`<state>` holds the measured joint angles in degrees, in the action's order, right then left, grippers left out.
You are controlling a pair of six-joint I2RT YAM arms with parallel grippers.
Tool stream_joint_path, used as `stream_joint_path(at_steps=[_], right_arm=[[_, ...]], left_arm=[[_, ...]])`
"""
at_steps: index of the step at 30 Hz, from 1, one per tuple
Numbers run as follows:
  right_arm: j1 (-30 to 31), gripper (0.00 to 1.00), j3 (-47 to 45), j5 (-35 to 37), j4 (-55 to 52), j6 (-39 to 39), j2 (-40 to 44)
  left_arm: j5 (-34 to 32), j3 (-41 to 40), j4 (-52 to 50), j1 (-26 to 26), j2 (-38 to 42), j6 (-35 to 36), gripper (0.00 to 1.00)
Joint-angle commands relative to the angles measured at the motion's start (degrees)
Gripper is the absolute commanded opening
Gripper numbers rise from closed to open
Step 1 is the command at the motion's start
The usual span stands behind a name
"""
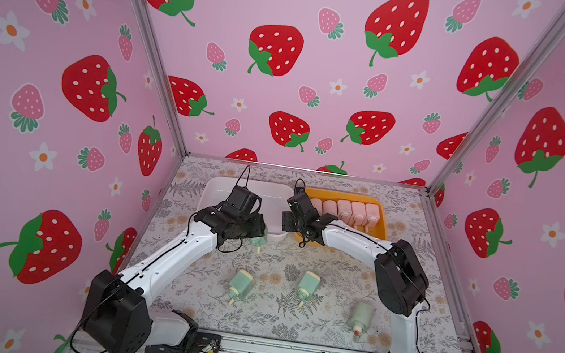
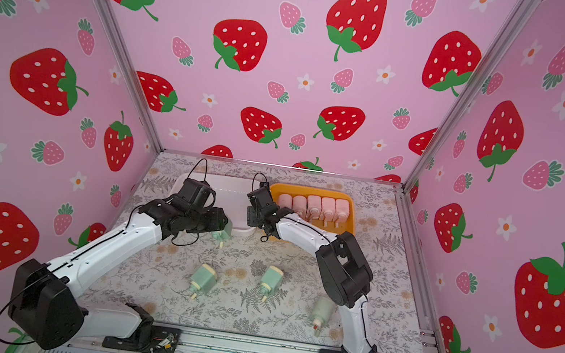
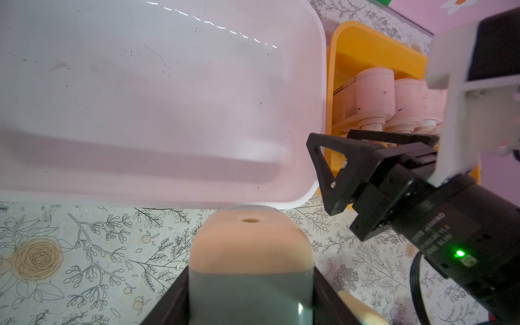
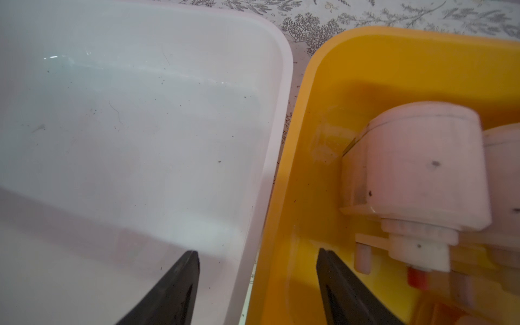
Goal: Place the pencil sharpeners by color into the storage box
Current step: Place the pencil sharpener in the storage box.
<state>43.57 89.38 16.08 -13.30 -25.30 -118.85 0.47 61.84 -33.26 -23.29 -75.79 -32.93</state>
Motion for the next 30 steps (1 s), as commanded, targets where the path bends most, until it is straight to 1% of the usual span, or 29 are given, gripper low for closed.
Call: stream_joint_path(at_steps=[1,3,6,7,10,12,13,14,15,17,20,21,24,25,30], right_arm=[[0.1,0.63,1.5,1.1,-2.6,-1.4,-1.2],[0.0,0.62,1.5,1.5,-3.0,-2.0,-1.3],[0.1,0.53,1.4,2.2,-3.2,-2.8,-1.4],[0.2,0.48,1.4,2.3,-3.3,-2.9,-1.3],[0.4,0.46,1.5,2.7,-3.6,-3.6,-1.3],[0.5,0.32,1.4,3.1,-3.6,-3.9,-1.4],[0.7,0.28,1.3,3.4,-3.6,-4.1,-1.4],[0.8,0.28,1.3,3.6,-3.6,-4.2,-1.3],[0.8,0.30,1.2,3.8,-3.6,-4.5,-1.3],[0.9,0.37,1.2,3.8,-3.6,-4.8,-1.3],[1.1,0.43,1.2,3.6,-3.7,-4.9,-1.1],[1.1,0.47,1.1,3.5,-3.7,-4.9,-1.0],[1.2,0.51,0.7,3.4,-3.5,-4.9,-0.5],[1.2,0.57,0.5,3.4,-3.3,-4.9,-0.3],[1.2,0.80,-0.6,3.6,-2.8,-4.5,0.8]], left_arm=[[-0.3,3.2,1.1,0.6,-0.2,1.7,0.00],[0.1,3.3,1.1,0.8,-0.7,1.9,0.00],[1.2,3.9,0.7,1.1,-1.7,2.4,0.00],[1.3,4.2,0.4,1.1,-2.0,2.6,0.00],[1.6,4.9,0.0,1.1,-2.7,3.3,0.00],[2.0,5.2,0.1,1.1,-3.0,3.6,0.00],[2.4,5.4,0.1,1.1,-3.2,3.7,0.00],[2.6,5.6,0.1,1.1,-3.5,3.8,0.00],[2.9,5.8,0.1,1.1,-3.6,4.0,0.00],[3.4,6.2,0.1,1.1,-4.2,4.3,0.00],[3.7,7.3,-0.2,1.1,-5.1,4.8,0.00],[3.6,7.8,-0.3,1.1,-5.4,5.1,0.00],[2.7,9.1,-0.2,1.2,-6.3,5.8,0.00],[2.3,9.7,-0.1,1.1,-6.9,6.0,0.00],[-0.1,13.2,2.1,1.6,-11.5,5.9,0.00]])
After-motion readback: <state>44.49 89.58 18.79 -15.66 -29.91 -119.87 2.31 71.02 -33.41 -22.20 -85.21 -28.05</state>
